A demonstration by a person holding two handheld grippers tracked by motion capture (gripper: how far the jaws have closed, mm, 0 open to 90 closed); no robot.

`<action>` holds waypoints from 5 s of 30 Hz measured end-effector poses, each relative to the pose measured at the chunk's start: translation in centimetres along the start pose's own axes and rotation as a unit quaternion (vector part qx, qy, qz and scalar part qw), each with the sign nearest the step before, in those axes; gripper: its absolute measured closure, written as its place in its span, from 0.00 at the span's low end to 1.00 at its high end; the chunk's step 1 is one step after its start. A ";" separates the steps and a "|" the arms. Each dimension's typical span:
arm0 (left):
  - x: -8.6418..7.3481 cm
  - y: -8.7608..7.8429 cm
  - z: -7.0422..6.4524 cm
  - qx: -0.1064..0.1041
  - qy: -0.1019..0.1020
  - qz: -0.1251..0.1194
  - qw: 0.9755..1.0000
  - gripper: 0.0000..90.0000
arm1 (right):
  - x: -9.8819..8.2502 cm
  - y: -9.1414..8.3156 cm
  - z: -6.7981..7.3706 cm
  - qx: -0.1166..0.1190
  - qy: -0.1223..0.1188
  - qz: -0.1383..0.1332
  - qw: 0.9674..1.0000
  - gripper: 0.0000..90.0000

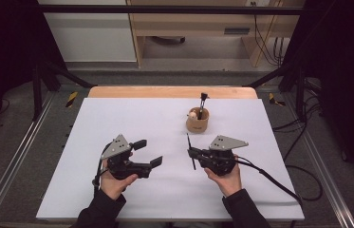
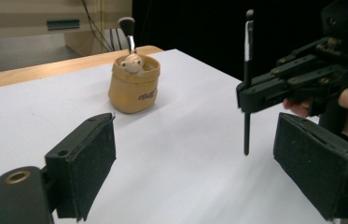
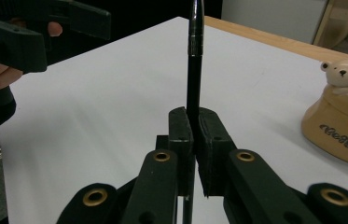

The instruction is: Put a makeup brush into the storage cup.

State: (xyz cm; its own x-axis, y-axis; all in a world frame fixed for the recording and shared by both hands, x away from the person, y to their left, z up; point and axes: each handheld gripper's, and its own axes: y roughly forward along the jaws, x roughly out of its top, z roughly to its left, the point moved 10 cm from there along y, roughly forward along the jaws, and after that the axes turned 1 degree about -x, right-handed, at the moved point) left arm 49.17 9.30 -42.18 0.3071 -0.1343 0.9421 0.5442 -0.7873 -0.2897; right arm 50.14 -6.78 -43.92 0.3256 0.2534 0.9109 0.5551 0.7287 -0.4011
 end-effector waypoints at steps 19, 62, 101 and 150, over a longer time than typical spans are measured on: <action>-1.8 -3.5 3.5 0.057 -0.006 0.002 0.998 0.06 | 1.6 -0.9 -2.1 -0.035 0.010 -0.032 0.999 0.95; -4.2 -6.1 7.9 0.117 -0.004 0.024 0.993 0.05 | 4.9 -0.5 -9.1 -0.139 0.065 -0.084 0.985 0.95; -4.5 -6.3 8.7 0.123 0.004 0.029 0.992 0.05 | 7.5 3.3 -14.8 -0.194 0.080 -0.093 0.973 0.95; -4.5 -6.3 8.7 0.124 0.005 0.029 0.992 0.06 | 4.2 7.8 -17.7 -0.217 0.102 -0.055 0.969 0.95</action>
State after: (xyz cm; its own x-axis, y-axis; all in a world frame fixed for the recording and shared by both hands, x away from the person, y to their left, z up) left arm 51.13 20.05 -46.05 0.3358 -0.1815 0.9243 0.7013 -0.6069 -0.3740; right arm 69.38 -11.31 -44.93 0.3664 0.0271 0.9301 0.8498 0.3973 -0.3463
